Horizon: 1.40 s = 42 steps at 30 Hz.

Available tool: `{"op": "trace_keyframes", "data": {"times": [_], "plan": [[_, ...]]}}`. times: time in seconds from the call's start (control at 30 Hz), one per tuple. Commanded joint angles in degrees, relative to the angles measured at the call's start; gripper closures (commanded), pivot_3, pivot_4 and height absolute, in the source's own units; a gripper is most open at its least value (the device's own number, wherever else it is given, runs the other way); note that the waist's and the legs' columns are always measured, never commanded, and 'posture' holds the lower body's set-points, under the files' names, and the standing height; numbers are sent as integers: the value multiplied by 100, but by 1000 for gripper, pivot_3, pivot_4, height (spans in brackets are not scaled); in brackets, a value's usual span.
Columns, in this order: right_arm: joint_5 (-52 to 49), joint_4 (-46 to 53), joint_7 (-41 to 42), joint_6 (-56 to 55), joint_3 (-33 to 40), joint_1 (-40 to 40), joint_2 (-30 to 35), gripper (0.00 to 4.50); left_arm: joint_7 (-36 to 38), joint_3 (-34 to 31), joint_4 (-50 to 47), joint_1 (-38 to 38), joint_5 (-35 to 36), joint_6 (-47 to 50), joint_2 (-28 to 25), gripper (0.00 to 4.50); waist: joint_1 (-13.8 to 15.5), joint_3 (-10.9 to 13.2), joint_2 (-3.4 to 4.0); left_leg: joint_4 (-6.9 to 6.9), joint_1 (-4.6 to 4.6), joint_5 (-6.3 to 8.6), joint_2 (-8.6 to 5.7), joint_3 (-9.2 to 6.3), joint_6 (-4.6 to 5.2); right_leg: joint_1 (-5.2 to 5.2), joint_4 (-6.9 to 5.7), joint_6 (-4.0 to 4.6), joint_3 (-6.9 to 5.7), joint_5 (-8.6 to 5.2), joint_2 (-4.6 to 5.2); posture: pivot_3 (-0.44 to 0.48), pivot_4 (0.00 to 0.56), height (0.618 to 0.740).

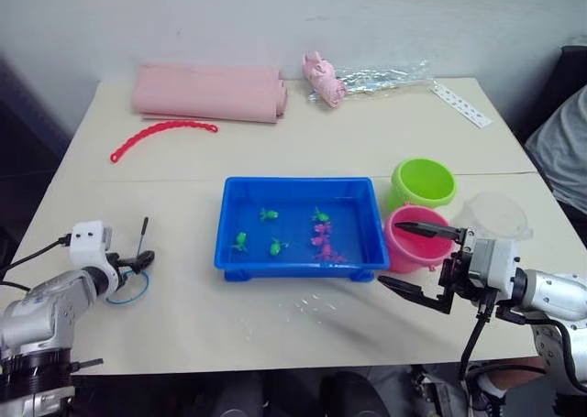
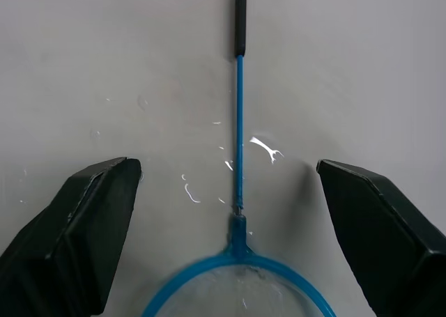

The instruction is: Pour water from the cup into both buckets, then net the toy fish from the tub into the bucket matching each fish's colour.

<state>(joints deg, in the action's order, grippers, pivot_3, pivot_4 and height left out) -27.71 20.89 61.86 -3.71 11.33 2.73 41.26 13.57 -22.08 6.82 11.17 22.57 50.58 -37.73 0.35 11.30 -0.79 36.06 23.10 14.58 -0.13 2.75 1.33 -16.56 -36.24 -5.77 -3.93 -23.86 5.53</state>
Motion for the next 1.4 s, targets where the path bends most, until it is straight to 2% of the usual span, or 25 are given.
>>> {"op": "trace_keyframes", "data": {"times": [0.03, 0.07, 0.17, 0.2, 0.27, 0.33, 0.37, 0.5, 0.67, 0.8, 0.9, 0.97, 1.07, 1.13, 1.23, 1.4], "plan": [[27, 333, -244, 64, 22, 20, -41, 0, 409, 507, 662, 144, -276, -320, 44, 1159, 14, -4, 8, 0, -1, -1, 0, 0, -1, 0, -3, 0, 0, 0, 0, 0, 150, 740], [36, 374, -293, 101, -6, 8, -53, 0, 468, 601, 735, 180, -326, -371, 49, 1557, 20, -5, 10, 0, -2, -2, -1, 0, -1, 0, -5, 0, 1, 0, 1, 0, 150, 740], [87, 429, -396, 164, -93, -52, -83, 0, 493, 728, 988, 303, -388, -209, 84, 2341, 50, -11, 27, 0, -7, -6, -1, 0, -4, 0, -15, 0, 2, 0, 2, 0, 150, 740], [103, 443, -435, 193, -123, -94, -88, 0, 478, 753, 1057, 323, -432, -224, 97, 2881, 71, -16, 37, -1, -9, -8, -2, 0, -6, -1, -22, 0, 2, 0, 3, 0, 150, 740], [111, 474, -505, 259, -143, -161, -88, 0, 542, 775, 1140, 347, -485, -297, 113, 3356, 123, -24, 52, -2, -15, -10, -2, 0, -8, -1, -28, 0, 5, 0, 3, 0, 150, 740], [102, 501, -584, 319, -154, -210, -71, 0, 651, 778, 1213, 389, -495, -309, 107, 4242, 123, -34, 69, -2, -15, -11, -13, 0, -3, 0, -29, 0, 5, 0, 17, 0, 150, 740], [106, 513, -607, 344, -161, -224, -68, 0, 705, 776, 1249, 408, -502, -324, 98, 4484, 122, -41, 80, -2, -15, -11, -14, 0, -2, 0, -29, 0, 5, 0, 18, 0, 150, 740], [147, 550, -667, 413, -208, -252, -65, 0, 814, 715, 1406, 466, -603, -555, 34, 4484, 119, -58, 110, -3, -16, -12, -15, 0, -2, 0, -31, -1, 3, 0, 17, 0, 150, 740], [166, 665, -718, 509, -229, -341, -29, 0, 1181, -110, 974, 463, -182, -1355, -59, 4484, 99, -49, 93, -3, -15, -15, -13, 0, -1, -1, -34, 0, 2, 0, 15, 0, 150, 740], [-105, 905, -737, 908, -232, -617, 95, 0, 2600, -794, 276, 359, 494, -2848, -252, 4484, 76, -9, 16, -1, 8, -18, -6, -6, -7, -18, -31, 0, -3, 0, 7, 0, 150, 740], [-774, 1148, -487, 1636, -319, -942, 390, 0, 3761, -426, -151, 256, 585, -3001, -826, 4484, 49, -10, 12, 0, 14, -18, -6, -6, -7, -17, -15, 1, -7, 1, 9, 0, 150, 740], [-881, 1159, -374, 1790, -377, -1095, 495, 0, 4267, -269, -284, 259, 619, -3345, -949, 4484, 23, -10, 17, -9, 12, -17, -7, -6, -6, -10, 4, 1, -9, 1, 8, 0, 150, 740], [-1075, 1120, -215, 2438, -680, -1807, 780, 0, 5450, 365, -638, 493, 562, -3774, -1403, 4484, -8, -1, 30, -12, 13, -14, -7, -6, -1, -3, 21, 1, -13, 1, 8, 0, 150, 740], [-952, 1031, -317, 2930, -1021, -2383, 860, 0, 5963, 951, -950, 914, 582, -3492, -1674, 4484, -35, 2, 26, -11, 15, -14, -7, -8, -1, -4, 19, 1, -15, 1, 8, 0, 150, 740], [-819, 882, -425, 3407, -1476, -3072, 742, 0, 6319, 1785, -1338, 1550, 433, -3239, -1737, 4484, -57, 4, 24, -12, 18, -14, -7, -14, -1, -6, 19, 2, -16, 1, 7, 0, 150, 740], [-745, 633, -441, 4062, -2041, -3687, 448, 0, 6257, 2820, -1522, 2418, 32, -2899, -1327, 4484, -56, 6, 25, -12, 23, -15, -8, -13, 2, -7, 6, 2, -16, 1, -1, 0, 150, 740]]}}
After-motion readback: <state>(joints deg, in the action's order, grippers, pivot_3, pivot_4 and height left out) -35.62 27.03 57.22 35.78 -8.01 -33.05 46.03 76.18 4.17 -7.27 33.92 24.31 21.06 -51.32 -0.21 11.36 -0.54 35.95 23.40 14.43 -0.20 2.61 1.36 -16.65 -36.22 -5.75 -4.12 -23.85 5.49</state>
